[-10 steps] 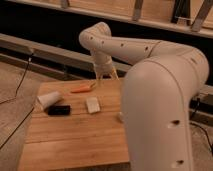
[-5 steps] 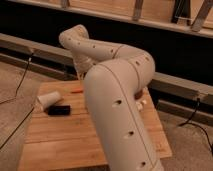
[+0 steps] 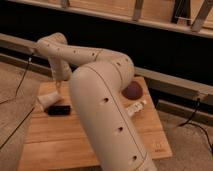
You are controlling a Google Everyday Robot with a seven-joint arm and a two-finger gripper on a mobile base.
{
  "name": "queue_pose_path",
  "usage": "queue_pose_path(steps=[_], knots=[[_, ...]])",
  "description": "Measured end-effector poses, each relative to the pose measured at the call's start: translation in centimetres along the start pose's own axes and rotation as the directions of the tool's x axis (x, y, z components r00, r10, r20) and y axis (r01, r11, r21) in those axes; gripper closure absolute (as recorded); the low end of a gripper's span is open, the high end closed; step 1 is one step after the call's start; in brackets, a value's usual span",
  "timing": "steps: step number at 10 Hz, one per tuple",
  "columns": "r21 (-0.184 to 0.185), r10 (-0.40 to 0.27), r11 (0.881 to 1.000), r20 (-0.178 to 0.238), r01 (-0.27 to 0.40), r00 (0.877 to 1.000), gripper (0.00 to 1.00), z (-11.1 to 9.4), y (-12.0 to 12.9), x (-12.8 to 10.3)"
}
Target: Move the arm in a circular motion
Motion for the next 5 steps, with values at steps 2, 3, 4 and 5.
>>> queue_pose_path(steps=[2, 3, 4, 5], knots=[[-0.034, -0.073, 0.997, -0.015, 0.073, 0.997, 0.35, -0.1, 2.6, 3.7], [-0.039, -0.085, 0.996, -0.021, 0.084, 0.996, 0.35, -0.2, 3.0, 5.2], [-0.049, -0.09, 0.995, -0.026, 0.088, 0.996, 0.35, -0.4, 3.3, 7.2], [-0.056, -0.077, 0.996, -0.032, 0.076, 0.996, 0.35, -0.7, 2.9, 9.6]])
